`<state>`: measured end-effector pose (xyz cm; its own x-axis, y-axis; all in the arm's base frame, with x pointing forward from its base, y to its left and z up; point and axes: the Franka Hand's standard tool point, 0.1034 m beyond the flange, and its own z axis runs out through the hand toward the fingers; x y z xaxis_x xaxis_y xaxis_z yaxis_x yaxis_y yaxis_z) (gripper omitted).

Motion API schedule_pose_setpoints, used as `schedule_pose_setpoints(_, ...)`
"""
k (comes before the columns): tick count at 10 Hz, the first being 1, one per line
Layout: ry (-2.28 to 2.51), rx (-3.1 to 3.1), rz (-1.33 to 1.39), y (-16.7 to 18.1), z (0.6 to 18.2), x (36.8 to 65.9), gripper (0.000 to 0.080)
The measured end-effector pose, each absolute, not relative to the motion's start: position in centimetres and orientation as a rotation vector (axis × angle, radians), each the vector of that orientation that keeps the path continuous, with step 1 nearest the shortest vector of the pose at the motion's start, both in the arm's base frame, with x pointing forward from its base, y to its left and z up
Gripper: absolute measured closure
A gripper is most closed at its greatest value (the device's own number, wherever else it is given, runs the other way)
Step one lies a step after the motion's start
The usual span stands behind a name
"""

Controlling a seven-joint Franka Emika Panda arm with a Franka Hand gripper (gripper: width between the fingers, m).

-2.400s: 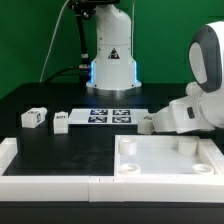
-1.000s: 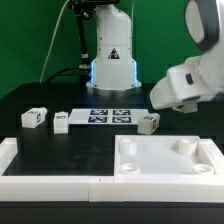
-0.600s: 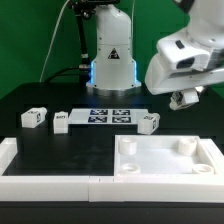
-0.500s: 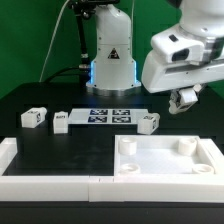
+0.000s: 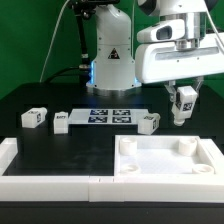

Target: Assemble one leg

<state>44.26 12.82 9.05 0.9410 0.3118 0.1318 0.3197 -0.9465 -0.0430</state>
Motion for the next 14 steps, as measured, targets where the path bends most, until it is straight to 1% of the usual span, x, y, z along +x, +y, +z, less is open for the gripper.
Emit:
schedule_pose_setpoints(2,-0.358,-3.042,-0.124,12.4,10.8,46.0,0.0508)
schedule_pose_setpoints(3,-0.354,-3.036,-0.133,12.8,11.6,47.5,0.0508)
schedule_pose_setpoints(4,-0.359,-3.029,-0.135,13.2,11.9,49.0,0.0508)
schedule_pose_setpoints(6,-0.415,-3.003,-0.167,13.0,12.1,53.4,0.0508)
schedule_pose_setpoints(7,-0.424,-2.998,-0.180,12.9,12.0,54.4,0.0508)
schedule_pose_setpoints(13,-0.432,-2.999,-0.172,12.8,11.8,54.2,0.0508)
schedule_pose_setpoints(14,-0.431,-2.997,-0.177,12.6,12.2,55.3,0.0508)
